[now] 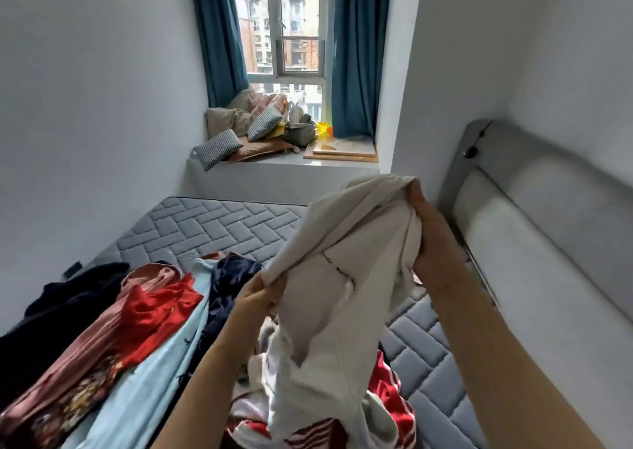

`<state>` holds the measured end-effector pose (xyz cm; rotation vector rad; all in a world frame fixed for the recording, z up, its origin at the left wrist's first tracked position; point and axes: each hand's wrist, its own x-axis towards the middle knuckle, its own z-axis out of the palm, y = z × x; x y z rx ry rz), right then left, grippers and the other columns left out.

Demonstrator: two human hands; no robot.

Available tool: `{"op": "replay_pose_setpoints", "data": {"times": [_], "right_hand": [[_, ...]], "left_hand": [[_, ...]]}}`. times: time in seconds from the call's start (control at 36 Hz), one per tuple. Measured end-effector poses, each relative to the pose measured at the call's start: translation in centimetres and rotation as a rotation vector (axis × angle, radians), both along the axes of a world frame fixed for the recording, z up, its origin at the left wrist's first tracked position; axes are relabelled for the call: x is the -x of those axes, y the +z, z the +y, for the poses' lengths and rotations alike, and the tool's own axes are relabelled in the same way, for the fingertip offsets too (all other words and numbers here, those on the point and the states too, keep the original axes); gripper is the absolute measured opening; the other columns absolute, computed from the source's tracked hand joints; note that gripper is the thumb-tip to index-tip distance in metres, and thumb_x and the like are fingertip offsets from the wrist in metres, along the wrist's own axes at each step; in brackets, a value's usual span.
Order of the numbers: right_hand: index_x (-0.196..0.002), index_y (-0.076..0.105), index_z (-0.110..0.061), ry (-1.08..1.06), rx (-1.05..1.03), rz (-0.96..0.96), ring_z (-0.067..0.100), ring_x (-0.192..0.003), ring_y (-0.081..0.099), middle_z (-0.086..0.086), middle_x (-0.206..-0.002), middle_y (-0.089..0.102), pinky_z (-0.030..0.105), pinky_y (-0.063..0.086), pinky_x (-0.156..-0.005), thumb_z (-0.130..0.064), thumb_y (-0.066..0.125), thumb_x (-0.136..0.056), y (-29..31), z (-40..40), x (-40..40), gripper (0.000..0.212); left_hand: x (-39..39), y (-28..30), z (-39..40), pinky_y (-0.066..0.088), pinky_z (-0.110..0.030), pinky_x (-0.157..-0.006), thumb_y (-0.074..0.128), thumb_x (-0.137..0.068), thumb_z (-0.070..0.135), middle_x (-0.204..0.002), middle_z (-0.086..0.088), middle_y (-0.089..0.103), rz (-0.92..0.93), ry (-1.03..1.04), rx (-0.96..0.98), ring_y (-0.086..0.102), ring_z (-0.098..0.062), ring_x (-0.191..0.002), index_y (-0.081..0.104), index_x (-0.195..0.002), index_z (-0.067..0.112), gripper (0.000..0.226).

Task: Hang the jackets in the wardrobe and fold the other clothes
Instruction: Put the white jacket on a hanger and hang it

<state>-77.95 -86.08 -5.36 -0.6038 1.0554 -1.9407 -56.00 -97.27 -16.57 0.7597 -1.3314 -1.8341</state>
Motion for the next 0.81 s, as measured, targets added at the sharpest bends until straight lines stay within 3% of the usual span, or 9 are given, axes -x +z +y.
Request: {"op": "replay_pose_setpoints", "data": {"times": [0.08, 0.14, 0.19, 0.25, 0.36, 0.44, 0.56, 0.67, 0.81], "right_hand": [[-0.092, 0.071, -0.016, -0.100, -0.080, 0.191, 0.011, -0.070, 0.071, 0.001, -0.078, 0.074, 0.022, 0.055, -0.056, -0.049, 0.064, -0.085, 0.2, -0.2, 1.3, 0.034], [-0.078, 0.073, -0.025, -0.144, -0.102, 0.320, 0.004, -0.063, 0.068, -0.006, -0.071, 0.072, 0.017, 0.051, -0.052, -0.052, 0.067, -0.082, 0.3, -0.4, 1.9, 0.029], [-0.080, 0.074, -0.025, -0.138, -0.065, 0.416, 0.001, -0.063, 0.066, -0.008, -0.072, 0.072, 0.016, 0.050, -0.053, -0.052, 0.064, -0.085, 0.3, -0.8, 2.4, 0.029], [-0.084, 0.073, -0.025, -0.108, -0.024, 0.483, -0.001, -0.065, 0.064, -0.009, -0.074, 0.072, 0.016, 0.051, -0.054, -0.051, 0.060, -0.088, 0.4, -1.3, 2.4, 0.030], [-0.094, 0.072, -0.022, 0.010, 0.017, 0.577, 0.012, -0.083, 0.065, -0.001, -0.087, 0.072, 0.029, 0.053, -0.072, -0.050, 0.053, -0.092, 1.0, -2.7, 1.5, 0.034], [-0.096, 0.072, -0.019, 0.106, 0.056, 0.576, 0.011, -0.082, 0.064, 0.000, -0.089, 0.072, 0.028, 0.051, -0.072, -0.046, 0.054, -0.093, 1.5, -3.7, 0.2, 0.033], [-0.099, 0.073, -0.014, 0.237, 0.129, 0.579, 0.016, -0.087, 0.066, 0.009, -0.095, 0.073, 0.033, 0.053, -0.078, -0.039, 0.057, -0.093, 2.2, -4.9, -2.5, 0.030], [-0.100, 0.068, 0.000, 0.349, 0.195, 0.543, 0.021, -0.084, 0.059, 0.025, -0.097, 0.068, 0.039, 0.050, -0.079, -0.036, 0.058, -0.094, 3.0, -6.1, -6.3, 0.037], [-0.098, 0.068, -0.005, 0.507, 0.209, 0.452, 0.016, -0.086, 0.061, 0.013, -0.093, 0.069, 0.034, 0.049, -0.080, -0.037, 0.058, -0.094, 3.0, -7.4, -11.8, 0.034]], "left_hand": [[-0.1, 3.2, 1.3, 0.045, -0.014, -0.044, 0.064, -0.084, 0.015, -0.061, 0.010, 0.064, 0.097, 0.201, 0.044, 0.056, -0.003, -0.050, 0.076, -0.079, 0.025, 0.017], [-0.1, 5.6, 2.3, 0.051, -0.019, -0.057, 0.067, -0.082, 0.024, -0.077, 0.008, 0.072, 0.089, 0.303, 0.119, 0.065, -0.007, -0.067, 0.077, -0.082, 0.030, 0.012], [-0.4, 8.0, 3.3, 0.054, -0.031, -0.080, 0.065, -0.084, 0.024, -0.097, 0.000, 0.074, 0.109, 0.375, 0.180, 0.068, -0.016, -0.091, 0.077, -0.091, 0.027, 0.014], [-1.0, 10.6, 4.6, 0.051, -0.034, -0.090, 0.065, -0.085, 0.022, -0.106, -0.004, 0.073, 0.098, 0.462, 0.250, 0.066, -0.020, -0.101, 0.076, -0.097, 0.024, 0.017], [-2.3, 14.8, 6.9, 0.045, -0.034, -0.080, 0.060, -0.089, 0.021, -0.098, -0.004, 0.068, -0.001, 0.605, 0.394, 0.058, -0.019, -0.089, 0.076, -0.097, 0.025, 0.017], [-4.1, 17.2, 8.4, 0.051, -0.024, -0.073, 0.058, -0.091, 0.017, -0.096, 0.003, 0.073, -0.010, 0.754, 0.414, 0.063, -0.016, -0.090, 0.073, -0.100, 0.022, 0.018], [-7.3, 19.9, 10.6, 0.050, -0.026, -0.086, 0.058, -0.092, 0.016, -0.096, 0.008, 0.074, -0.085, 0.886, 0.521, 0.066, -0.011, -0.097, 0.076, -0.087, 0.029, 0.023], [-10.8, 22.0, 12.5, 0.052, -0.026, -0.080, 0.062, -0.091, 0.021, -0.093, 0.007, 0.075, -0.126, 1.003, 0.563, 0.068, -0.011, -0.092, 0.077, -0.081, 0.031, 0.021], [-14.8, 22.2, 14.9, 0.055, -0.026, -0.068, 0.062, -0.091, 0.024, -0.082, 0.004, 0.074, -0.228, 1.120, 0.504, 0.069, -0.011, -0.077, 0.076, -0.074, 0.030, 0.023]]}}
